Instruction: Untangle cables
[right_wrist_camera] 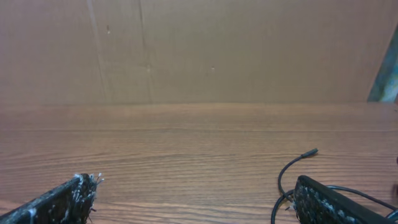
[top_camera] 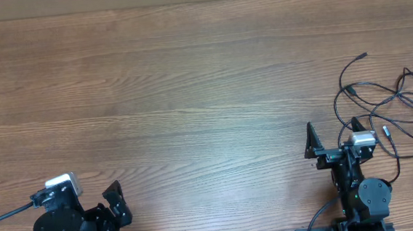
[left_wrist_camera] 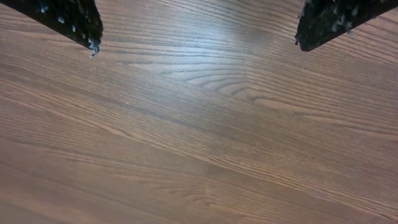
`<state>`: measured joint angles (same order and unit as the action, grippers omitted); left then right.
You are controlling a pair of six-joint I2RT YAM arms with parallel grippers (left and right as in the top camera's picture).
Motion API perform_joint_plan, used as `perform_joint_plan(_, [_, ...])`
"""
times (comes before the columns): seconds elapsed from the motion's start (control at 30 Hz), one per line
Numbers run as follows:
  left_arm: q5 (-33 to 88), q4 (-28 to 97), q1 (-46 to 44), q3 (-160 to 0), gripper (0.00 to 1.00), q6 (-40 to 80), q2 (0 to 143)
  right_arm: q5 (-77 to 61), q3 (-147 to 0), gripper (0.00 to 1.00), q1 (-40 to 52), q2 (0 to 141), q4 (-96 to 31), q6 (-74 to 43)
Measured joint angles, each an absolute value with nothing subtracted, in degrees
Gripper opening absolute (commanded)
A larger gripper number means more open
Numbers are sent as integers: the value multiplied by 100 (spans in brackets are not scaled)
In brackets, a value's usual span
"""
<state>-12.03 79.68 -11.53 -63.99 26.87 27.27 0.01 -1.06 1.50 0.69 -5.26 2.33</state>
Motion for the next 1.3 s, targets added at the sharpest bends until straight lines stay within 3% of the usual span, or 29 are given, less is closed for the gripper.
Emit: perform_joint_plan(1.3, [-1205,7979,-1153,-6399,100,2687,2727,-1,-106,100,150,69,-519,150])
